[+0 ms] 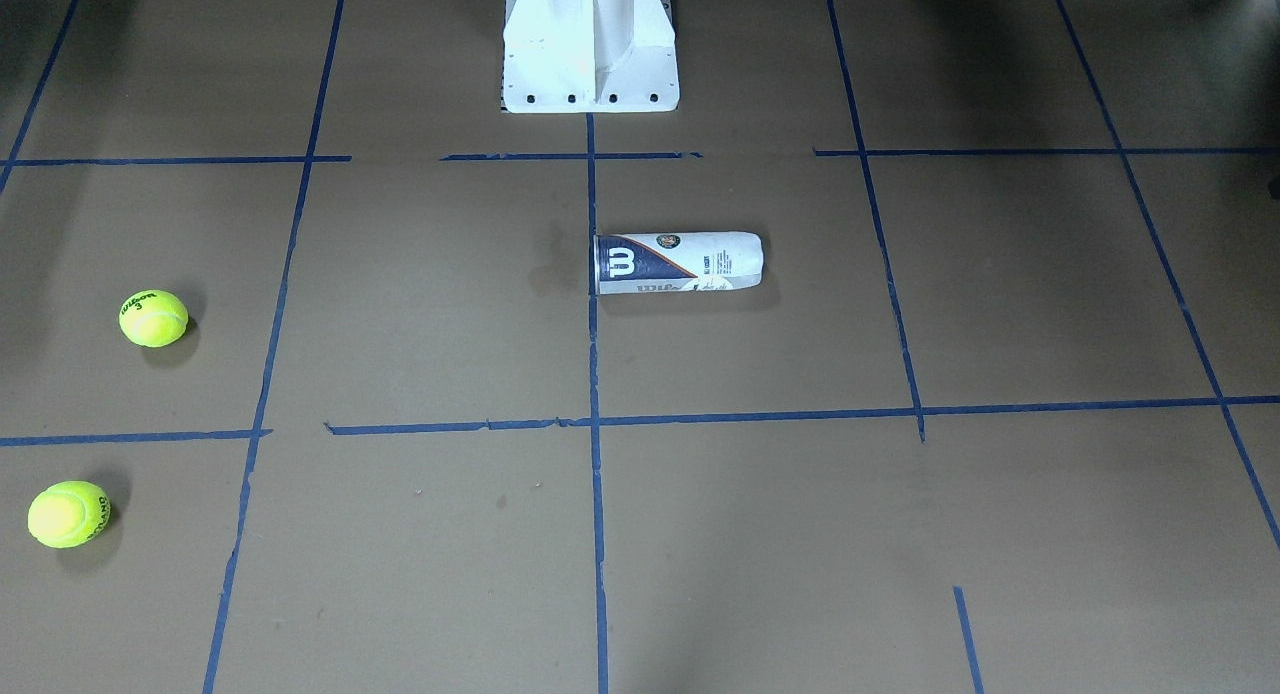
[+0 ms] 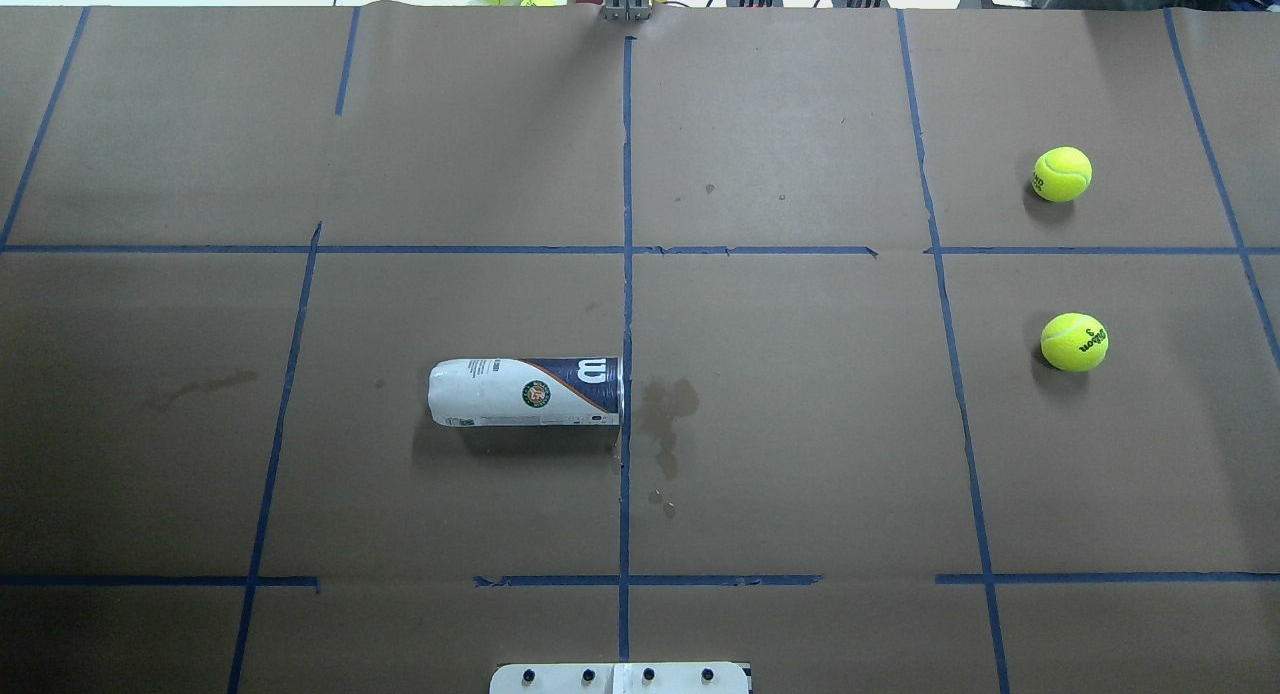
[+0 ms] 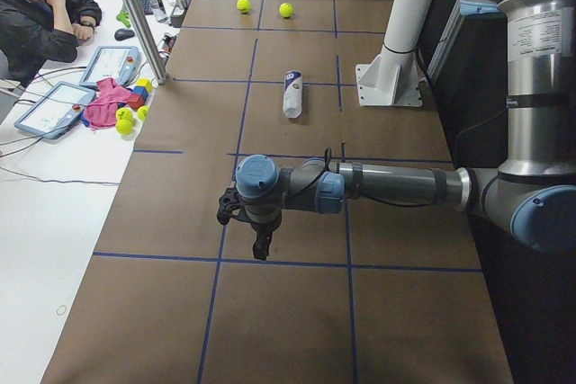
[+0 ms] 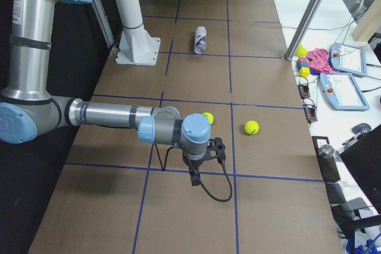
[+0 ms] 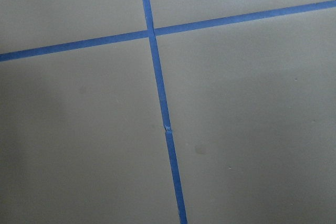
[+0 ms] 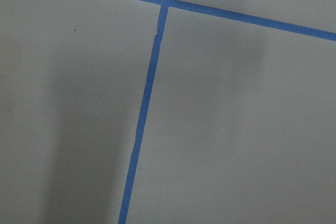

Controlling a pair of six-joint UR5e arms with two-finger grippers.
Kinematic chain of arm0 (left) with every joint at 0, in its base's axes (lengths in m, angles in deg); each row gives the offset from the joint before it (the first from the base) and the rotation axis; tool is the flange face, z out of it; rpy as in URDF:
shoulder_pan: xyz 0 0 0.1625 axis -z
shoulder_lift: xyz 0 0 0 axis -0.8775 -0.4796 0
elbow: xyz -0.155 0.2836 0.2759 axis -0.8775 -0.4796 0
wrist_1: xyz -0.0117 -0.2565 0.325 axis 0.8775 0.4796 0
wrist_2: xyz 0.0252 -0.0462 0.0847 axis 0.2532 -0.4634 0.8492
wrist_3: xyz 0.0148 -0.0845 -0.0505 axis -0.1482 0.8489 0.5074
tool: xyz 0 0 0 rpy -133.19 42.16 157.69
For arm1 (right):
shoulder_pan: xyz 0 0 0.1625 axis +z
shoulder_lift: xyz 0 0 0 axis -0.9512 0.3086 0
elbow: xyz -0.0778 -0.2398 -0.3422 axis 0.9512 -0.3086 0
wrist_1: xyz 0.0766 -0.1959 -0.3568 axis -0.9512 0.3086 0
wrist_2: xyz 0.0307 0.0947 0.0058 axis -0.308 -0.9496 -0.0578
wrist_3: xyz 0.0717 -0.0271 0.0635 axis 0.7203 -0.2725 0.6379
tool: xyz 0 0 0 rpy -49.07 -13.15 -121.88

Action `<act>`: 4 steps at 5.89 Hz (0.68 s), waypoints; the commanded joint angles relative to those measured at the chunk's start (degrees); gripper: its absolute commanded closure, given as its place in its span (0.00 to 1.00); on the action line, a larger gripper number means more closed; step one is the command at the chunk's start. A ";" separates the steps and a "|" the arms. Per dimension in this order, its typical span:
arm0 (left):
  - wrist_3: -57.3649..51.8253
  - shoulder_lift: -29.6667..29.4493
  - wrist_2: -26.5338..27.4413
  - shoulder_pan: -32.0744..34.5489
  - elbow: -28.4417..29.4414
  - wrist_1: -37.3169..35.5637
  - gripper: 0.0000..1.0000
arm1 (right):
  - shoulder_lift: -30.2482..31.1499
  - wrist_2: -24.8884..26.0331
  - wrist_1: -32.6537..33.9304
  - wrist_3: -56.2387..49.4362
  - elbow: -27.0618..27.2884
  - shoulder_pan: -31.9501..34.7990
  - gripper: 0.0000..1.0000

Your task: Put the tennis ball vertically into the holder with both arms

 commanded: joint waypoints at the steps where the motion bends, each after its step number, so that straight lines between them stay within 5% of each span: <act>1: -0.08 -2.16 0.00 -0.09 -0.26 0.02 0.00 | 0.00 -0.03 0.00 0.00 1.11 -0.03 0.00; 4: 0.54 -9.25 -0.09 -2.55 -1.32 7.00 0.00 | -3.84 0.14 0.00 0.26 3.48 -0.65 0.00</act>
